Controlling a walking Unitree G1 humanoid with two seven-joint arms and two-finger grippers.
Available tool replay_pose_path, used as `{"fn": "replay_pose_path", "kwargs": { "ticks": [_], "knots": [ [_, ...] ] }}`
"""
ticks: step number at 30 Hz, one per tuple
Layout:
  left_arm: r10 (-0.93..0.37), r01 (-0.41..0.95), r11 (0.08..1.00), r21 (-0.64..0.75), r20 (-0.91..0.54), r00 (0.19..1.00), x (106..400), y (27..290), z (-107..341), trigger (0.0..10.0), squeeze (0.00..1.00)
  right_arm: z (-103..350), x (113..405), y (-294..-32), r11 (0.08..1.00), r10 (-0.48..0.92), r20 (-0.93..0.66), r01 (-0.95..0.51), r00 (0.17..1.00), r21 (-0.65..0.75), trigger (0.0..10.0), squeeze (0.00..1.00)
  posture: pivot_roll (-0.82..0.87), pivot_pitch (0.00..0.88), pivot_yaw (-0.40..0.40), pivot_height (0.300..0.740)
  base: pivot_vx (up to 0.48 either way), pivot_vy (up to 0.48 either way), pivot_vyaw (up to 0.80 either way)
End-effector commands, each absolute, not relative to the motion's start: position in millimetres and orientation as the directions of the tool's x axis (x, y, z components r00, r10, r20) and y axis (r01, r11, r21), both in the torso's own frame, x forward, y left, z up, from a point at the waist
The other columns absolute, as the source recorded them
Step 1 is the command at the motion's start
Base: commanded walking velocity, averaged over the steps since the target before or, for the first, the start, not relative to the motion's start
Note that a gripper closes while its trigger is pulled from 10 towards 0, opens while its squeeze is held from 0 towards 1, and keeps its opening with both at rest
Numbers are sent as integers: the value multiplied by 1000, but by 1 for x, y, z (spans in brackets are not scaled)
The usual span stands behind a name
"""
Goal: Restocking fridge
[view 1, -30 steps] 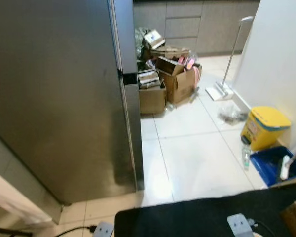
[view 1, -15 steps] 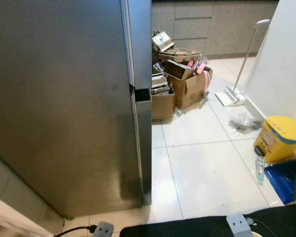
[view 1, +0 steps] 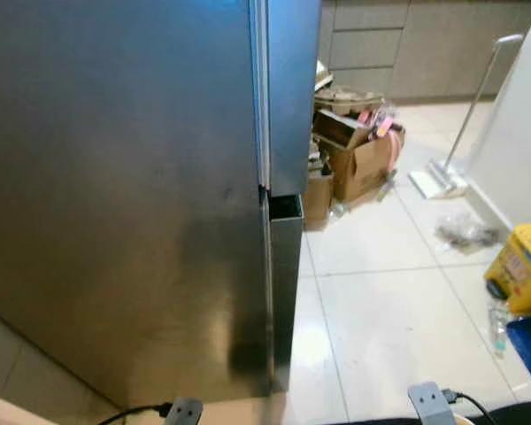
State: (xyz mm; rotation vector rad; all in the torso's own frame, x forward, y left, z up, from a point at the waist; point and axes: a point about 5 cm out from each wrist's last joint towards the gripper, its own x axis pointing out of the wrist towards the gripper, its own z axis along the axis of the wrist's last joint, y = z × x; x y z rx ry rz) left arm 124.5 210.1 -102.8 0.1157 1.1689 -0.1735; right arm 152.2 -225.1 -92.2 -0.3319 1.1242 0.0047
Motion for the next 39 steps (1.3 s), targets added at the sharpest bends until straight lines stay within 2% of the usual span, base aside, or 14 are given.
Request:
{"fn": "replay_pose_path", "kwargs": {
  "ticks": [1, 6, 18, 33, 39],
  "knots": [
    [-86, 175, 984, -21, -926, 369, 120, 209, -104, 10000, 0, -93, 148, -227, 951, -161, -888, -172, 432, -256, 10000, 0, 14, 0, 2, 740, 0, 0, 0],
    [-91, 171, 985, -29, -927, 365, 119, 209, -105, 10000, 0, -93, 149, -226, 957, -142, -887, -168, 440, -237, 10000, 0, 15, 0, 1, 740, 0, -103, 0],
    [-98, 173, 984, -37, -928, 359, 118, 209, -105, 10000, 0, -94, 148, -219, 975, -60, -897, -167, 439, -147, 10000, 0, 14, 0, 4, 740, 0, -329, 0],
    [-102, 171, 984, -42, -928, 358, 119, 209, -105, 10000, 0, -96, 145, -217, 972, -39, -907, -193, 418, -131, 10000, 0, 14, 0, 3, 740, 32, -385, 710],
    [-104, 171, 984, -44, -927, 359, 119, 209, -105, 10000, 0, -97, 143, -217, 969, -46, -911, -202, 410, -140, 10000, 0, 13, 0, 3, 740, 80, -391, 0]
  ]
}}
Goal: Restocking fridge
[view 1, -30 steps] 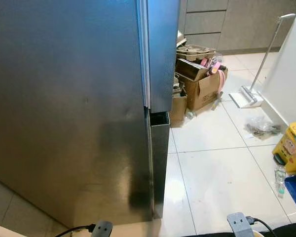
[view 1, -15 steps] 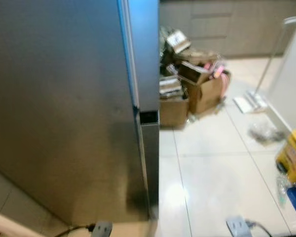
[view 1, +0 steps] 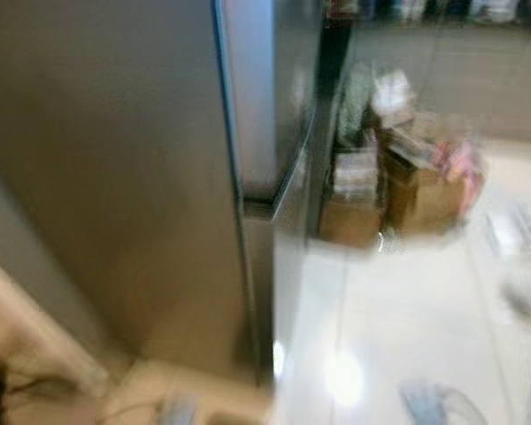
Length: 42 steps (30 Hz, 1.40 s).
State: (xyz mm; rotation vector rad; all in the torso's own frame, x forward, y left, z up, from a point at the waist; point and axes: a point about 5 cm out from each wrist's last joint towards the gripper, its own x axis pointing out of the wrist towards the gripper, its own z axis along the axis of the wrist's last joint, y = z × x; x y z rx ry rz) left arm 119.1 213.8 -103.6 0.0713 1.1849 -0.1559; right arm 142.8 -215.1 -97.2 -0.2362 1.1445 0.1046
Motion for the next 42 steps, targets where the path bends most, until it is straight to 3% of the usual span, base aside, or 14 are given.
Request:
{"fn": "replay_pose_path", "kwargs": {
  "ticks": [1, 10, 15, 18, 42],
  "knots": [
    [-105, 172, 984, -45, -927, 360, 119, 209, -105, 10000, 0, -97, 142, -217, 970, -43, -912, -203, 408, -137, 10000, 0, 13, 0, 3, 740, 240, -394, 0],
    [-106, 173, 984, -46, -927, 360, 120, 208, -104, 10000, 0, -99, 139, -215, 971, -17, -920, -213, 393, -109, 10000, 0, 11, 0, 2, 740, 242, -390, 0],
    [-106, 171, 984, -45, -927, 360, 120, 208, -104, 10000, 0, -100, 136, -213, 971, 2, -924, -223, 383, -90, 10000, 0, 12, 0, 1, 740, 245, -392, 772],
    [-86, 150, 988, -33, -927, 366, 120, 209, -104, 10000, 0, -100, 135, -213, 973, 0, -924, -214, 383, -89, 10000, 0, 10, 0, 1, 740, 0, 0, 775],
    [-76, 147, 989, -23, -928, 364, 119, 209, -105, 10000, 0, -96, 150, -207, 964, 9, -920, -246, 392, -96, 10000, 0, 6, 0, -2, 740, 0, 0, 0]
  ]
}}
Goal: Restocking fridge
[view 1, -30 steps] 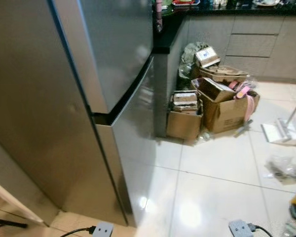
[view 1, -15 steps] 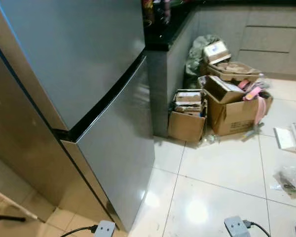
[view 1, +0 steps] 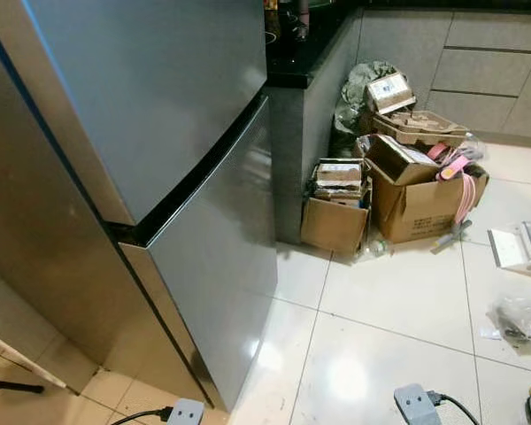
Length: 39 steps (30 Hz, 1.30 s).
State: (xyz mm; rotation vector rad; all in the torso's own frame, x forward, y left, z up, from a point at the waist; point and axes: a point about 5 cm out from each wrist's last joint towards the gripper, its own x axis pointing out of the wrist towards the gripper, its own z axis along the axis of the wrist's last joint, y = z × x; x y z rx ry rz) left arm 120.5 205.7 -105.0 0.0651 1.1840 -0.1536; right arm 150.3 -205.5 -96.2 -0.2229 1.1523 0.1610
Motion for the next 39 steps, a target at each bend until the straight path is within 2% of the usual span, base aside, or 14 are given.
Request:
{"fn": "replay_pose_path", "kwargs": {
  "ticks": [1, 4, 14, 34, 39],
  "knots": [
    [-76, 147, 989, -24, -928, 364, 119, 209, -105, 10000, 0, -96, 150, -207, 964, 8, -920, -247, 392, -97, 10000, 0, 6, 0, -2, 740, 0, 0, 0],
    [-82, 148, 989, -29, -929, 362, 118, 209, -105, 10000, 0, -96, 151, -207, 964, 9, -920, -249, 393, -97, 10000, 0, 4, 0, 4, 740, 0, 0, 0],
    [-81, 130, 991, -37, -931, 355, 117, 209, -105, 10000, 0, -96, 151, -206, 961, 14, -921, -258, 388, -94, 10000, 0, 4, 0, 6, 740, 0, -451, 0],
    [-75, 131, 991, -30, -932, 354, 117, 211, -105, 10000, 0, -96, 152, -205, 960, 22, -924, -266, 382, -87, 10000, 0, 0, 0, 5, 740, 0, 0, 0],
    [-90, 138, 989, -44, -933, 347, 117, 210, -105, 10000, 0, -96, 152, -205, 960, 25, -925, -268, 380, -84, 10000, 0, -1, 0, 5, 740, 0, -469, 0]
  ]
}}
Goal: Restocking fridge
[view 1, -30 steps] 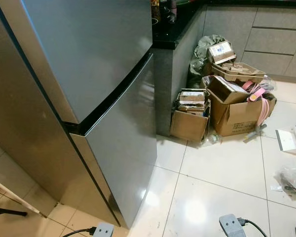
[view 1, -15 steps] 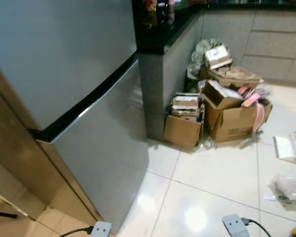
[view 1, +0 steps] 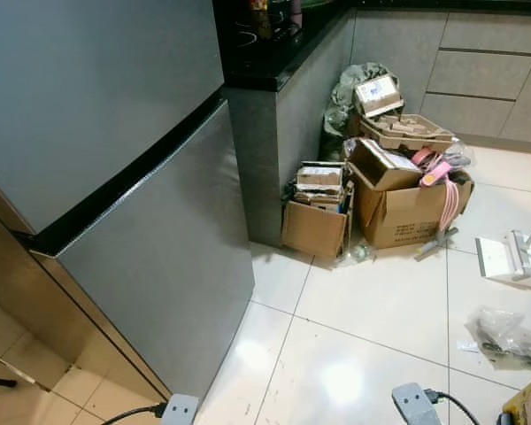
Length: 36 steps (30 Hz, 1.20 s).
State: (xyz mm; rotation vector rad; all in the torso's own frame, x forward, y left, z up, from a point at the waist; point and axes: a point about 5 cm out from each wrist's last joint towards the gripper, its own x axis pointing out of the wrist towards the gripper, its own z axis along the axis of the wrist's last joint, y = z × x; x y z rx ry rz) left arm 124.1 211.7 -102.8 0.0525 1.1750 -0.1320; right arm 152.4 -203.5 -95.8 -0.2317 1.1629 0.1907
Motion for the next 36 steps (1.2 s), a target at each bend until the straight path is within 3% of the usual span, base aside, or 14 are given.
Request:
{"fn": "replay_pose_path", "kwargs": {
  "ticks": [1, 14, 36],
  "knots": [
    [-87, 136, 990, -41, -933, 349, 117, 210, -105, 10000, 0, -96, 152, -205, 960, 25, -925, -268, 380, -84, 10000, 0, -1, 0, 6, 740, 0, -469, 0],
    [-40, 101, 995, -3, -932, 360, 117, 213, -105, 10000, 0, -95, 154, -203, 966, 60, -916, -255, 396, -47, 10000, 0, -1, 0, 5, 740, 0, -72, 0],
    [48, 29, 998, 64, -923, 383, 117, 218, -105, 10000, 0, -95, 154, -199, 960, 99, -918, -281, 385, -14, 10000, 0, 0, 0, 8, 740, 0, 0, 739]
  ]
}}
